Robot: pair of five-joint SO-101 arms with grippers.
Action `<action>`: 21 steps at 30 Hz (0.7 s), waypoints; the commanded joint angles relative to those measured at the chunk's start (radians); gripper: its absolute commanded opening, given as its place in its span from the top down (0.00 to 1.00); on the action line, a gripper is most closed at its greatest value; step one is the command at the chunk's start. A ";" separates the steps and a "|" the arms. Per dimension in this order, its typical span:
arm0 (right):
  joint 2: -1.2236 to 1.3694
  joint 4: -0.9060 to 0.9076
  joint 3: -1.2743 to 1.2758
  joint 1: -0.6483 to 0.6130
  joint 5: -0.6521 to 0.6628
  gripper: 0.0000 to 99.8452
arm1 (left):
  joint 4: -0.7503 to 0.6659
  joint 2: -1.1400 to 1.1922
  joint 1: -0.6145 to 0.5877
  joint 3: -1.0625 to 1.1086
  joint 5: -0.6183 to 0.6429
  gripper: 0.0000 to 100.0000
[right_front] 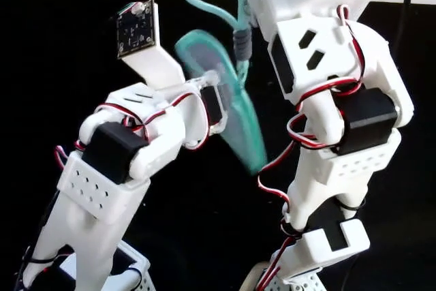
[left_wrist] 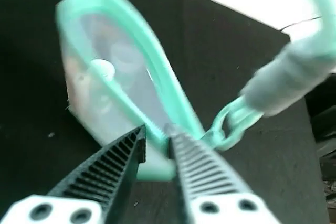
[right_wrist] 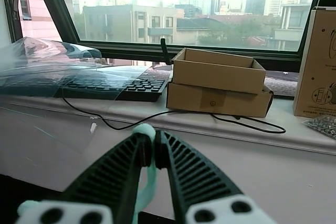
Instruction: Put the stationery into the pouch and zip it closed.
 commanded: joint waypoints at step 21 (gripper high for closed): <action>-0.030 -0.018 -0.001 0.090 -0.009 0.99 | -0.006 0.053 -0.081 -0.186 -0.388 0.99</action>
